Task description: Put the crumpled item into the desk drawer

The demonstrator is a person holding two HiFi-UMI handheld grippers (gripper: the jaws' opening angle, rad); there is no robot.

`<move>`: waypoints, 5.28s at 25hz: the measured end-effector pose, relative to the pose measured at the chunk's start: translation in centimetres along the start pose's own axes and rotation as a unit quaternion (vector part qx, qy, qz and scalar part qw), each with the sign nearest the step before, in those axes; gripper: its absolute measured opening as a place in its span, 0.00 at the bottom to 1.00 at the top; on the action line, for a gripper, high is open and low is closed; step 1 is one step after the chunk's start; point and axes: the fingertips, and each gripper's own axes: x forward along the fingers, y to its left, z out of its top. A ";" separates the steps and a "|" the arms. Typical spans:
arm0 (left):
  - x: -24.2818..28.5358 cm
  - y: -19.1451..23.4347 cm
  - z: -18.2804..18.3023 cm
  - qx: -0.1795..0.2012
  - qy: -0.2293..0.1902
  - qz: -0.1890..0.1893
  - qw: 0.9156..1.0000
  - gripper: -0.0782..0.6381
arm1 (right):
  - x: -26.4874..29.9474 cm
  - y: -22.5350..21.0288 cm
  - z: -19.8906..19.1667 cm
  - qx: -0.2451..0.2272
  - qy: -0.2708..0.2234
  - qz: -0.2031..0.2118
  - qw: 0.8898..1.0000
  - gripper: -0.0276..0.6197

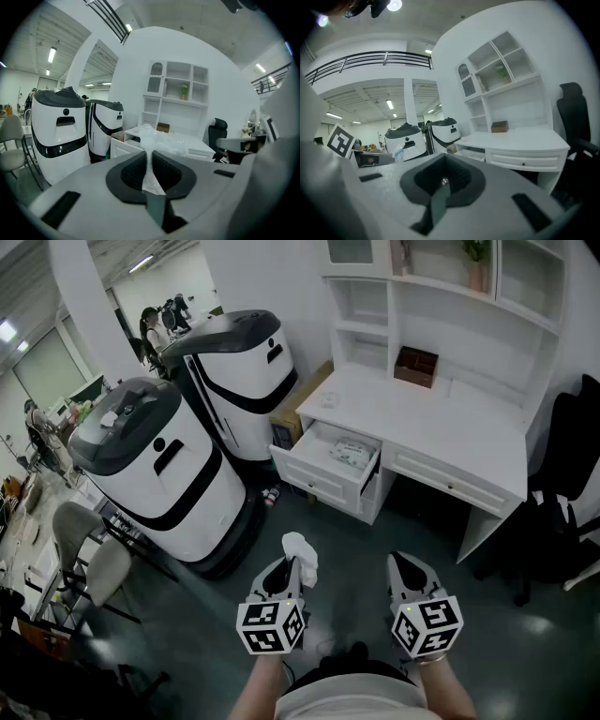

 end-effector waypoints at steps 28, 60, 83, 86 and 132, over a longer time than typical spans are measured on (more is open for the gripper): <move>0.6 -2.5 0.9 0.009 -0.013 0.023 1.000 0.15 | -0.8 -3.1 1.7 0.009 -0.037 0.001 0.999 0.05; 25.2 7.9 7.8 0.028 0.043 -0.006 0.999 0.15 | 22.1 -10.1 5.0 0.042 0.013 -0.066 0.997 0.05; 37.3 12.8 11.4 0.054 0.069 -0.040 0.995 0.15 | 31.2 -13.9 8.2 0.049 0.008 -0.136 0.989 0.05; 38.8 13.1 11.7 0.057 0.070 -0.033 0.995 0.15 | 32.6 -14.8 8.8 0.051 0.003 -0.128 0.990 0.05; 57.8 14.9 0.1 0.121 0.301 0.041 0.945 0.15 | 42.5 -25.2 10.5 0.079 0.030 -0.082 0.993 0.05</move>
